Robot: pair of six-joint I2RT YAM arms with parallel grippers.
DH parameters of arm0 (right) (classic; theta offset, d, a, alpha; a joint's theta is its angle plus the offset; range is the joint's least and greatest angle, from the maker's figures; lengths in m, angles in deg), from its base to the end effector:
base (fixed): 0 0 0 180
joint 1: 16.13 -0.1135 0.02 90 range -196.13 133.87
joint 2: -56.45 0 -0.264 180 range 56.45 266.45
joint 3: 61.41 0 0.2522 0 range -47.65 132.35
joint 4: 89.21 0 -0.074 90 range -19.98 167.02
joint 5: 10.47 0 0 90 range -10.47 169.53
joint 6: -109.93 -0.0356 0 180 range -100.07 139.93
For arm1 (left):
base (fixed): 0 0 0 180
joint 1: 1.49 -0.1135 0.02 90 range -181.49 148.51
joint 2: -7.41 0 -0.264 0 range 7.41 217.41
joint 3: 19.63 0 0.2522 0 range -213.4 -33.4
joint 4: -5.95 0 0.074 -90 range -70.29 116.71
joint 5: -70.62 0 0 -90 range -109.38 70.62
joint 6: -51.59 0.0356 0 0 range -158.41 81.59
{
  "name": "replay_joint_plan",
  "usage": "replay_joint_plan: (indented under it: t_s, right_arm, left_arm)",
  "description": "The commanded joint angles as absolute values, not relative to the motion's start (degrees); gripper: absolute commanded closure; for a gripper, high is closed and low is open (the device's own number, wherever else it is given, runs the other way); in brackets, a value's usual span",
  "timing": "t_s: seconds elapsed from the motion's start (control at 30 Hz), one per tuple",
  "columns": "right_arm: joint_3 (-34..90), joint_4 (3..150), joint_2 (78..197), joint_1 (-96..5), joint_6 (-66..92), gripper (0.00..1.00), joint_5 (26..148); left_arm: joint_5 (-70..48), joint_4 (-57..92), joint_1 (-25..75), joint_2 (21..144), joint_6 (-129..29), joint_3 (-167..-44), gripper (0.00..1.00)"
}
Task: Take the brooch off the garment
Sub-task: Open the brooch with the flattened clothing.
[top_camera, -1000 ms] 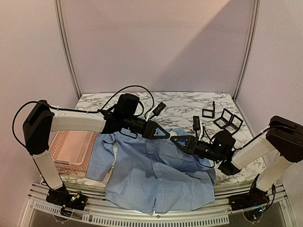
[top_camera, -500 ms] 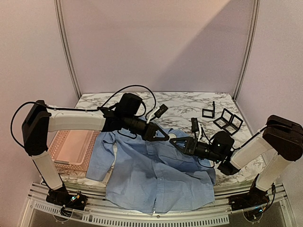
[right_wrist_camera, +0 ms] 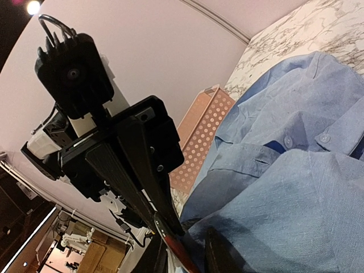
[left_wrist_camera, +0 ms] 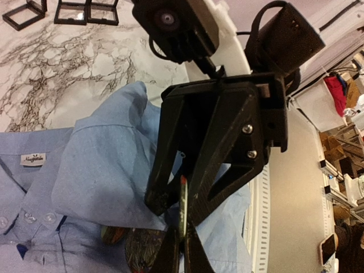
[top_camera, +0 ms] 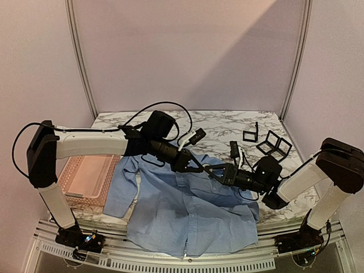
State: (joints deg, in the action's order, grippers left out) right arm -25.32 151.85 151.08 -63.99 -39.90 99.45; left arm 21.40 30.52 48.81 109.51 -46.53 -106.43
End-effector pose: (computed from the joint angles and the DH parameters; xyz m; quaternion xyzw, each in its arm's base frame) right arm 0.1791 0.2160 0.1662 -0.0533 0.6903 0.6451 0.3233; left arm 0.2351 -0.3196 0.2404 0.4432 0.7391 -0.4693 0.1926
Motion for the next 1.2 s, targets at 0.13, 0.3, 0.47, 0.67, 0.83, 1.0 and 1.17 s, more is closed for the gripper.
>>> replay_joint_plan:
  t_s: [0.13,0.3,0.47,0.67,0.83,1.0,1.17]
  right_arm:
    - [-23.51,145.56,144.84,-62.85,-33.93,0.71,97.5]
    - [-23.64,139.93,140.1,-62.88,-29.96,0.56,99.64]
    - [-23.48,132.99,135.89,-62.87,-26.6,0.43,99.49]
    - [-28.05,138.71,135.62,-63.32,-29.48,0.27,96.39]
    - [-28.58,145.77,138.75,-64.63,-31.62,0.26,94.65]
    - [-28.05,152.38,143.67,-65.57,-33.59,0.27,94.31]
    - [-28.63,153.21,145.32,-66.61,-34.16,0.28,92.15]
  left_arm:
    - [21.14,33.33,50.72,110.6,-47.54,-107.69,1.0]
    - [20.95,32.67,49.89,110.66,-48.64,-107.4,1.0]
    - [21.14,30.91,49.63,110.57,-50.23,-106.94,1.0]
    - [21.48,13.99,49.4,108.09,-59.44,-99.78,1.0]
    - [20.33,6.58,49.4,106.17,-63.47,-95.96,1.0]
    - [19.5,-1.79,49.34,104.57,-67.7,-91.79,1.0]
    - [19.29,-7.16,49.4,104.17,-70.26,-89.51,1.0]
